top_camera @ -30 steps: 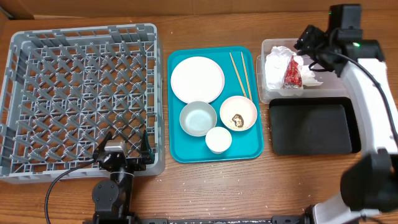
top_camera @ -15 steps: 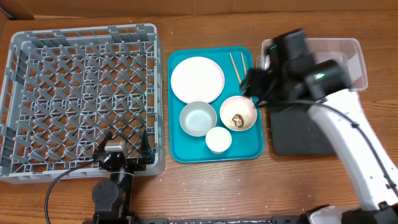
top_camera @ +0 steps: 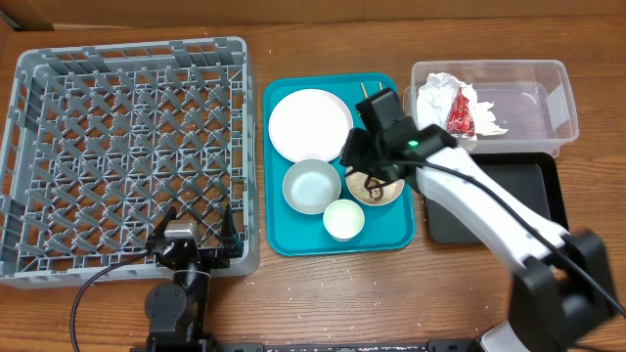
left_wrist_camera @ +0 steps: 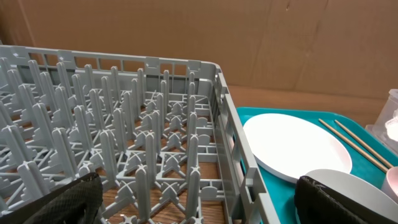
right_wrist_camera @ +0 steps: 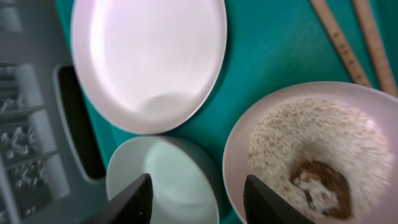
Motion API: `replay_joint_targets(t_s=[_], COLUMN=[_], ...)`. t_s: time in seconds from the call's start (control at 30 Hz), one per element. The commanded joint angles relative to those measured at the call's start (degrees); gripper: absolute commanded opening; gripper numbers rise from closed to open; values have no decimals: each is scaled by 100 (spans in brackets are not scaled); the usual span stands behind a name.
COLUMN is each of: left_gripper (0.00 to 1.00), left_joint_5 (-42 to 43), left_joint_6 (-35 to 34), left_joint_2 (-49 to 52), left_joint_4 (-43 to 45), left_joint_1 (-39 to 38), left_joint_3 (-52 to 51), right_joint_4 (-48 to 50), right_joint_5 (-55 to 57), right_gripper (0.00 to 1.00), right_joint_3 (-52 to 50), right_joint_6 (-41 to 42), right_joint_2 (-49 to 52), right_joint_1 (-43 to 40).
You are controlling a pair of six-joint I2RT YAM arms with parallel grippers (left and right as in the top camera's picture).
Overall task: Sort waste into correct bins and load items into the dishwasher
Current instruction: 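Grasp the rim of the pink bowl with the right gripper and lift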
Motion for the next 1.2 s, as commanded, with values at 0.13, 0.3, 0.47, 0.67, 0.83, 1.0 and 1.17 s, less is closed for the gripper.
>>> replay_joint_targets(t_s=[0.13,0.3,0.47,0.67,0.83,1.0,1.17], left_gripper=[100,100,100,100,100,100,100], left_joint_5=[2,2,2,2,2,2,2], left_joint_6=[103,103,103,103,103,103,103], left_joint_2=[-48,-48,-48,-48,-48,-48,-48], left_joint_4=[22,22,22,22,22,22,22], left_joint_1=[-37,-37,-37,-37,-37,-37,-37], left_joint_3=[-39,-39,-39,-39,-39,-39,-39], right_joint_4=[260,328,348,236,234,151,-612], right_joint_5=[122,323,330,345,240,-96,-109], right_gripper=[42,34,27,16,4,4,4], right_joint_3=[-57,-57,-57,-59,-55,63,531], right_joint_6=[341,358,358,354,356,286,63], right_joint_2=[726,944,1113,1117,1115,1093,887], right_joint_1=[-9,-9,-9,-9,-9,-9,-9])
